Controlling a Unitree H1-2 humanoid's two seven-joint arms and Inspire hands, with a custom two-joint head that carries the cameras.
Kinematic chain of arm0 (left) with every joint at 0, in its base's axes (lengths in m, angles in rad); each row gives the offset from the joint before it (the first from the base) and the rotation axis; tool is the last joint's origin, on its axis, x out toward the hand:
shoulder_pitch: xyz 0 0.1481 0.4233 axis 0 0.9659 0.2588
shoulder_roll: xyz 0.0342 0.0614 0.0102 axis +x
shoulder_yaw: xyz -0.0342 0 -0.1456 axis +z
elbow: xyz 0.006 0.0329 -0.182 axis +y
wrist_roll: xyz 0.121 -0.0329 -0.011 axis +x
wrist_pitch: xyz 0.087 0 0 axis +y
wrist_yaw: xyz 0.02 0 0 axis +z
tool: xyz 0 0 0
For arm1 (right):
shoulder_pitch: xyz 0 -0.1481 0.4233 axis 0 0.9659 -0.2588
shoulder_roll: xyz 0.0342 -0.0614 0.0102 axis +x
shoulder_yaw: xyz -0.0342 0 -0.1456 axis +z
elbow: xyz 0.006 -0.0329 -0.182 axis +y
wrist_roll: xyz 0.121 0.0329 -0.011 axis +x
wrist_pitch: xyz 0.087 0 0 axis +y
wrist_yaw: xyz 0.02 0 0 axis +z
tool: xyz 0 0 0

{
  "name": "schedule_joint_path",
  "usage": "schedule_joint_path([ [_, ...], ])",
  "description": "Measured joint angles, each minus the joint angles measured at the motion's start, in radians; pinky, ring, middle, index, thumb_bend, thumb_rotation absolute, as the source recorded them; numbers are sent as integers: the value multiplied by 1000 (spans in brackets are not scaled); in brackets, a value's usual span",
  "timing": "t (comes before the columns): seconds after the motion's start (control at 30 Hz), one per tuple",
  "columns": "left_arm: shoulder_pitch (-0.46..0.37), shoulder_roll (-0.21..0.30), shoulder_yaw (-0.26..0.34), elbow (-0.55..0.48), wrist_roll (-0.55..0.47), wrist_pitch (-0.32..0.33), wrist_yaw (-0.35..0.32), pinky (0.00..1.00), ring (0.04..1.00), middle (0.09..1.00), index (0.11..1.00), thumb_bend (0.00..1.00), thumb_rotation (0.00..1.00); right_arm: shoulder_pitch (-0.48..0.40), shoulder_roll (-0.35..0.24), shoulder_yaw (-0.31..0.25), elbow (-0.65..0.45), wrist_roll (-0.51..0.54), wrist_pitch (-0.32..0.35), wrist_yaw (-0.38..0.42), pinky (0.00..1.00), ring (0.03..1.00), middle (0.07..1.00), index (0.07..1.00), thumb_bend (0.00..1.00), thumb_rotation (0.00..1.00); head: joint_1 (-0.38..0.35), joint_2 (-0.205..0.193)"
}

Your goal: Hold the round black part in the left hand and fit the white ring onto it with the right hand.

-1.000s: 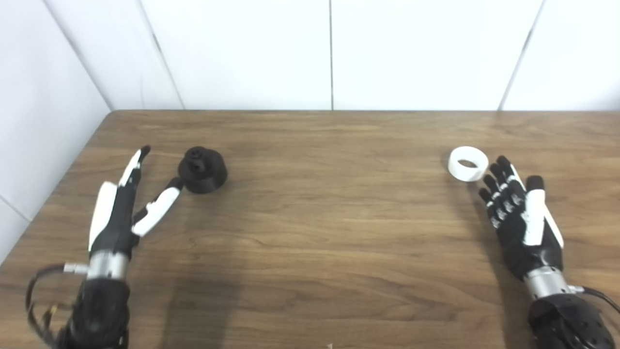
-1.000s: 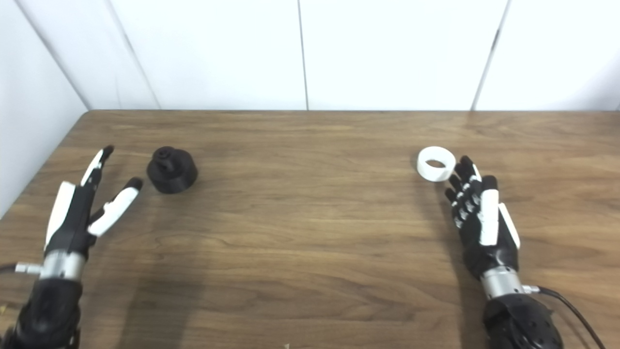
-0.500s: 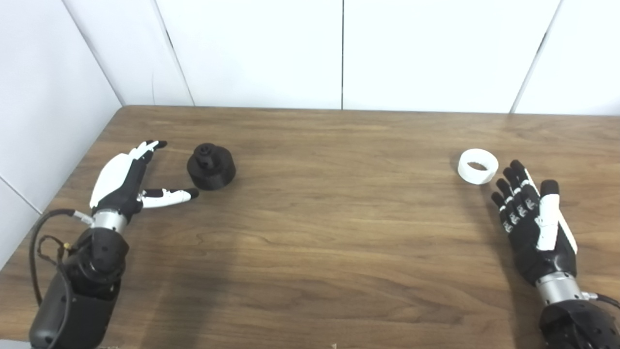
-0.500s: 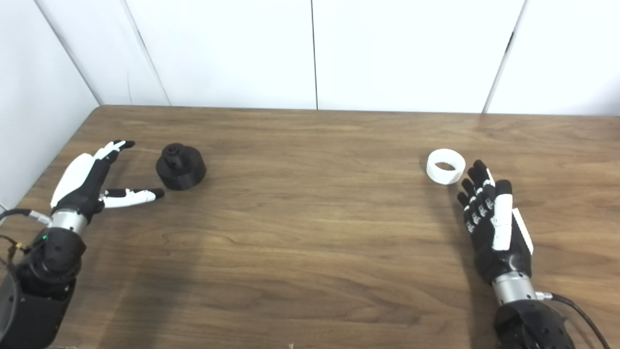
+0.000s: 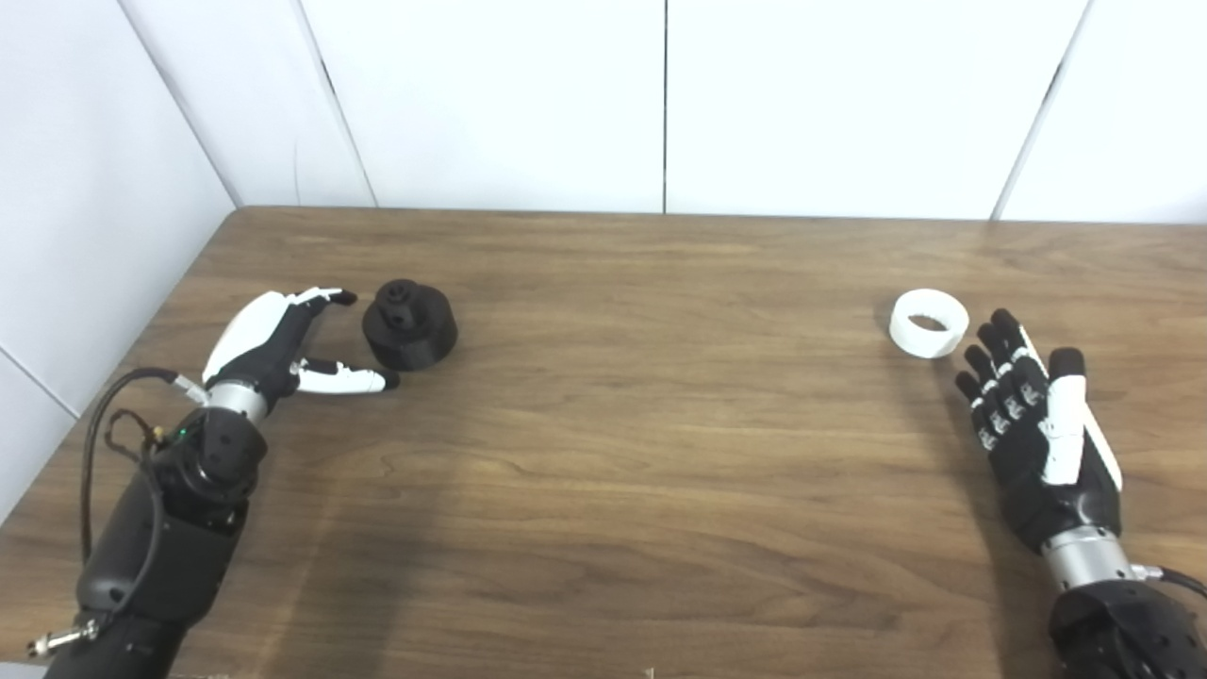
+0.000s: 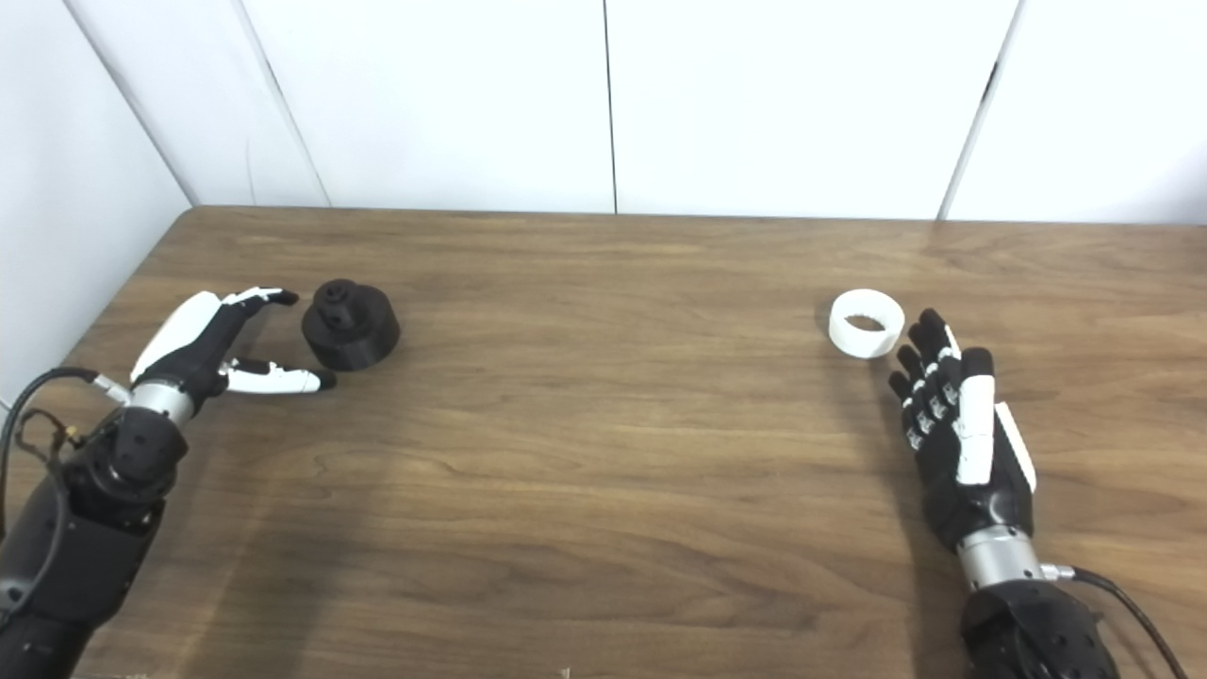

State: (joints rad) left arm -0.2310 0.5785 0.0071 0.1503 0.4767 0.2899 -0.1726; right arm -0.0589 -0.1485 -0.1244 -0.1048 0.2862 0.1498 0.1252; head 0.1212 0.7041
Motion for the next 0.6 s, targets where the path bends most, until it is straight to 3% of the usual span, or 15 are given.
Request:
schedule_joint_path([
  [0.6, -61, -19, -38, 77, -4, -14, 5, 922, 1000, 971, 874, 993, 375, 7, -4, 0, -20, -4, 4, -3, 1000, 1000, 1000, 996, 681, 1000, -21, -8],
])
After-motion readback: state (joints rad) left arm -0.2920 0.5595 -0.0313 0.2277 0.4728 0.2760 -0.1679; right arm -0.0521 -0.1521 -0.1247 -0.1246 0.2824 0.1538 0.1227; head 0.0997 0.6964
